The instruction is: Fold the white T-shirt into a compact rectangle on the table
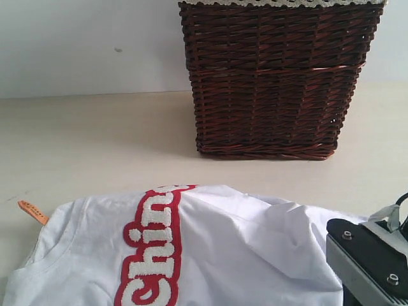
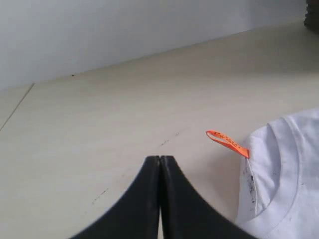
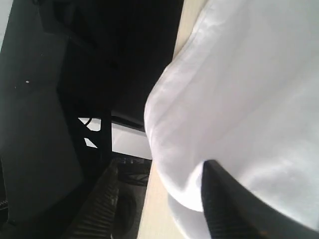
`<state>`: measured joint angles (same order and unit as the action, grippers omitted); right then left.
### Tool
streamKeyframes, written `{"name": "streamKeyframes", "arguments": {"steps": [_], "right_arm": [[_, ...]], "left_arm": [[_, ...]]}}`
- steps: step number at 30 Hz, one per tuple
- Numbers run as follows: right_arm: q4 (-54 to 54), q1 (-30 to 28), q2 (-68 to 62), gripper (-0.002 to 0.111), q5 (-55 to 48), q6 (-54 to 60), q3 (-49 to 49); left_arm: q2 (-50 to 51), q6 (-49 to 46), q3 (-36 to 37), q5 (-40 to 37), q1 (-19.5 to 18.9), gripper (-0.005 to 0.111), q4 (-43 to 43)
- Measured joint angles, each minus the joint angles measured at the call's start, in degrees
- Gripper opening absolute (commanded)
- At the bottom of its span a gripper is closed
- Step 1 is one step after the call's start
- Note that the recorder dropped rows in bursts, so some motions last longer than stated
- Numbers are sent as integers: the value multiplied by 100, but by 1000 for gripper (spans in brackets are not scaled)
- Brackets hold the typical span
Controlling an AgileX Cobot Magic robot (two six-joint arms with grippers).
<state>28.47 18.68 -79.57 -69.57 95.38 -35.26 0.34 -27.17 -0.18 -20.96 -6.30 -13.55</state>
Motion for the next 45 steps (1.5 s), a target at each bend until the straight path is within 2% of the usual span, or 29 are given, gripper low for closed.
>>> {"name": "streamKeyframes", "arguments": {"steps": [6, 9, 14, 20, 27, 31, 33, 35, 36, 42, 45], "right_arm": [[38, 0, 526, 55, 53, -195, -374], [38, -177, 912, 55, 838, -563, -615], [-274, -1139, 629, 55, 2398, -1080, -694], [-427, -2448, -729, 54, 2534, -1521, -718], [-160, -3103, -1551, 52, 2502, -1587, -722], [-83, -3286, -1986, 51, 2955, -1610, -731], [-83, -3313, -2212, 44, 2989, -1610, -731], [-55, -3326, -2310, 18, 2975, -1610, -770], [-28, -3330, -2326, 1, 3021, -1610, -798], [50, -3330, -2361, 0, 3840, -1610, -809], [12, -3330, -2409, 0, 4959, -1610, -928]], "left_arm": [[0, 0, 0, 0, 0, 0, 0], [0, 0, 0, 0, 0, 0, 0], [0, 0, 0, 0, 0, 0, 0], [0, 0, 0, 0, 0, 0, 0], [0, 0, 0, 0, 0, 0, 0], [0, 0, 0, 0, 0, 0, 0], [0, 0, 0, 0, 0, 0, 0], [0, 0, 0, 0, 0, 0, 0], [0, 0, 0, 0, 0, 0, 0], [0, 0, 0, 0, 0, 0, 0], [0, 0, 0, 0, 0, 0, 0]]}}
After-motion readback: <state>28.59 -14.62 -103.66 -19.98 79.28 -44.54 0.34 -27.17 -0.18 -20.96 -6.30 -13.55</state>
